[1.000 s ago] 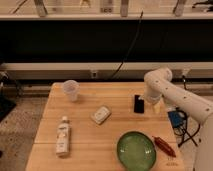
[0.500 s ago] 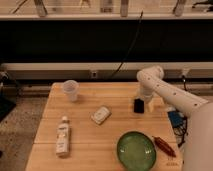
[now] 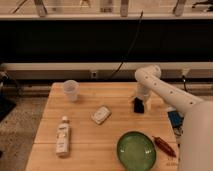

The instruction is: Place the eraser on the white sponge

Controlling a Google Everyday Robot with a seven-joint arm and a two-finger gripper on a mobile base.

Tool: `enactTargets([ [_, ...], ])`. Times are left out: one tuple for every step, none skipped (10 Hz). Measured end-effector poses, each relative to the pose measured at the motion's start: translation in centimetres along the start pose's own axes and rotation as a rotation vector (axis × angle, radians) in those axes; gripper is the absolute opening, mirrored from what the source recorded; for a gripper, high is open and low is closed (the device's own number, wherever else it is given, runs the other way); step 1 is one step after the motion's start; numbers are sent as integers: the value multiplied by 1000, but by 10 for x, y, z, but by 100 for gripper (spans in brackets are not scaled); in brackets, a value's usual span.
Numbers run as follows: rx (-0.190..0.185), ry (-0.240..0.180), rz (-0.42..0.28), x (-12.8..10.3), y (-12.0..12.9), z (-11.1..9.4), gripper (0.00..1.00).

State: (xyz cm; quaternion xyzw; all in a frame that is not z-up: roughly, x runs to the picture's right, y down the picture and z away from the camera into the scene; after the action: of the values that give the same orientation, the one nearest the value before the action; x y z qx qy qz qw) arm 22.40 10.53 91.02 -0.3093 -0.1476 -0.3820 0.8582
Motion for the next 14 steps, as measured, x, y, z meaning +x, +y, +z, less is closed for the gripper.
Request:
enactTargets([
  [5, -1, -11, 3, 0, 0, 80],
  [10, -3, -27, 7, -1, 1, 80],
  [15, -5, -40, 10, -2, 1, 80],
  [18, -6, -55, 13, -2, 1, 80],
  [20, -7, -70, 16, -1, 2, 80],
  [20, -9, -83, 18, -1, 5, 80],
  [19, -9, -94, 19, -2, 6, 80],
  [18, -11, -104, 21, -3, 9, 80],
  [16, -10, -112, 23, -3, 10, 80],
  [13, -9, -117, 25, -3, 11, 80],
  [10, -5, -123, 28, -3, 12, 80],
  [8, -3, -128, 29, -4, 13, 80],
  [3, 1, -131, 31, -3, 14, 80],
  [-7, 7, -134, 33, 0, 16, 79],
])
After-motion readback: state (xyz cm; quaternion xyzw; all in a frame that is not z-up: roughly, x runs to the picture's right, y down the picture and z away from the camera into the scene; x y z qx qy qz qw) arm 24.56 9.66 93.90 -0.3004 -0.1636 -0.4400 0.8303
